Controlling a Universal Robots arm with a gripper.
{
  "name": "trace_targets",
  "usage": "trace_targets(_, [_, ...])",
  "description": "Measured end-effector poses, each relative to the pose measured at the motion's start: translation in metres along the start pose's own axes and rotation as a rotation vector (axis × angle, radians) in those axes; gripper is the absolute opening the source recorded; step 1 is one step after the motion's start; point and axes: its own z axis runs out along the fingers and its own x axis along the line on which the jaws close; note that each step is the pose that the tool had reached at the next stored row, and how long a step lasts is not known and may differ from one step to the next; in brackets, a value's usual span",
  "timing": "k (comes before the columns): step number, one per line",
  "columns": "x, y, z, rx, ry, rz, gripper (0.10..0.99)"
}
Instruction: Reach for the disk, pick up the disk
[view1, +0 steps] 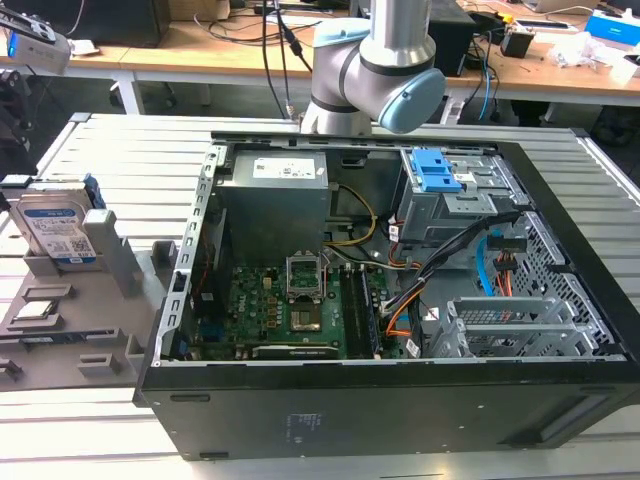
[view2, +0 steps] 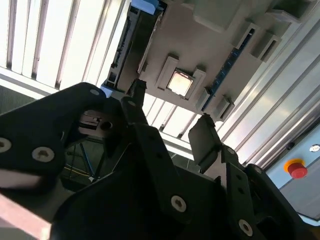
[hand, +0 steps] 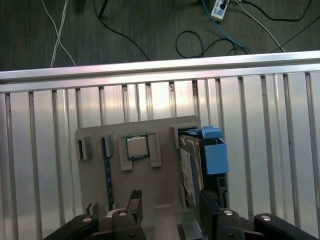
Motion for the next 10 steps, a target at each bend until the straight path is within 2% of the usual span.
trace_targets(1, [0.0,0.0,0.0,0.0,0.0,0.0,0.596])
trace_targets(2, [0.0,0.0,0.0,0.0,0.0001,0.0,0.663])
trace_targets(6, [-0.0018,0.0001,0.0001,0.0,-0.0001,0.0,0.663])
trace_targets(7, [-0.0036,0.0002,0.0,0.0,0.0,0.0,0.663])
trace_targets(10, [-0.0162,0.0011,0.0,0.0,0.0,0.0,0.663])
